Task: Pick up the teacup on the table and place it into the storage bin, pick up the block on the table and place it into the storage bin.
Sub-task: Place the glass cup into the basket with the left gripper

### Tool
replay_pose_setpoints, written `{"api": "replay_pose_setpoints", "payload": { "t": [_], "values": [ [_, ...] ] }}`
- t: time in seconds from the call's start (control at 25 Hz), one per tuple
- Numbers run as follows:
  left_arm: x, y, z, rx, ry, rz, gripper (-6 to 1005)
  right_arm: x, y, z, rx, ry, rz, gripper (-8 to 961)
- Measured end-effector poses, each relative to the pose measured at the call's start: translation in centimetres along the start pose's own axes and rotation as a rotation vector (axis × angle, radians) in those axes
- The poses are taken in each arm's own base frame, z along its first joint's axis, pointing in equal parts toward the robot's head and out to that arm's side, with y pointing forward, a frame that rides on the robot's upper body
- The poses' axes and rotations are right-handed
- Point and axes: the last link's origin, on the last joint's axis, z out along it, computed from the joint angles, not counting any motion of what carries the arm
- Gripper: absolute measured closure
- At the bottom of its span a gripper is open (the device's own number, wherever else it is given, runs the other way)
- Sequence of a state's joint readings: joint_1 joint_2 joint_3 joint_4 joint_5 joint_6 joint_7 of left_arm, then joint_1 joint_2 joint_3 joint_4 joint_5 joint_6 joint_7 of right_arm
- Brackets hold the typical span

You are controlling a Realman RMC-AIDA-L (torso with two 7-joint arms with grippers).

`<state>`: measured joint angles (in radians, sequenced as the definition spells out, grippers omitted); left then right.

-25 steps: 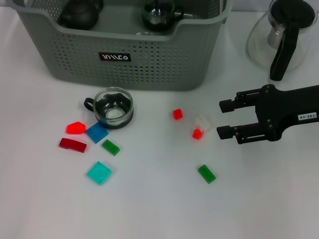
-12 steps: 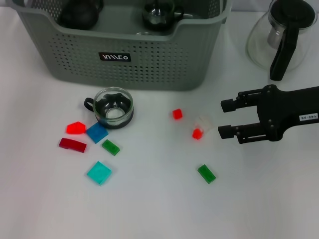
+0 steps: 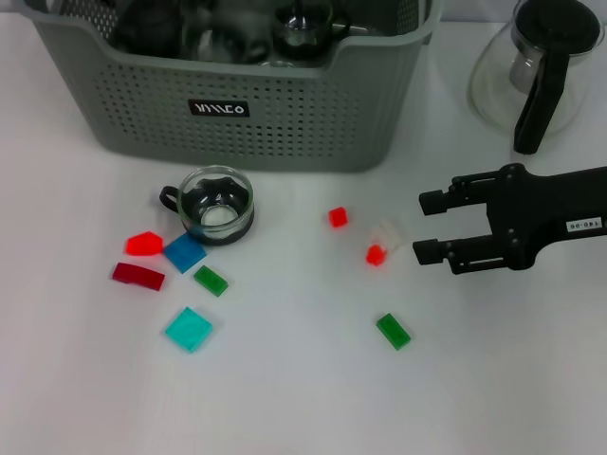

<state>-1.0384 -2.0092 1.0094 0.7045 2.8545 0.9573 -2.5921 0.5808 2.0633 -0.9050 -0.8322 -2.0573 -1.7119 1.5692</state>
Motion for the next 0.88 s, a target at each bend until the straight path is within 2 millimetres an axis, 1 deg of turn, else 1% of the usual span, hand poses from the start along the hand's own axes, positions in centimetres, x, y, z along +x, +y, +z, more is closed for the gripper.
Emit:
{"api": "replay_pose_setpoints", "payload": {
  "t": [0.16,0.28,0.36,0.4,0.44,0.52,0.6,0.64,0.68,0.72,0.8,0.88],
  "values": [
    [0.0,0.5,0.5,0.002,-0.002,0.013,725,0.0,0.0,0.0,0.000,0.000,0.001,242],
    [0.6,0.0,-0.3,-0.024,0.041,-0.059,648,0.0,0.0,0.0,0.001,0.000,0.001,242],
    [0.7,-0.9,-1.7,-0.103,0.116,-0.157,597,0.0,0.0,0.0,0.001,0.000,0.001,242],
    [0.3,-1.6,-2.4,-0.156,0.166,-0.215,572,0.0,0.0,-0.1,0.001,0.000,0.001,242],
    [-0.2,-1.9,-3.0,-0.217,0.210,-0.251,546,0.0,0.0,-0.1,0.001,0.000,0.000,242],
    [-1.6,-2.9,-4.7,-0.397,0.361,-0.366,495,0.1,0.0,0.0,0.001,-0.001,0.001,242],
    [-2.6,-3.8,-6.9,-0.601,0.560,-0.458,411,0.1,0.1,0.0,-0.001,-0.001,0.001,241],
    [-3.5,-4.4,-7.9,-0.705,0.655,-0.507,368,0.1,0.1,0.0,-0.002,-0.001,0.002,241],
    [-4.2,-4.5,-8.5,-0.776,0.705,-0.539,326,0.1,0.1,0.0,-0.002,-0.002,0.002,241],
    [-5.1,-4.8,-9.5,-0.862,0.785,-0.572,284,0.1,0.1,0.0,-0.002,-0.002,0.001,241],
    [-6.7,-5.1,-10.9,-0.968,0.897,-0.625,283,0.1,0.1,0.0,-0.003,-0.002,-0.003,241],
    [-8.3,-5.0,-11.9,-1.029,0.948,-0.638,282,0.1,0.1,0.0,-0.005,-0.002,-0.007,241]
  ]
}}
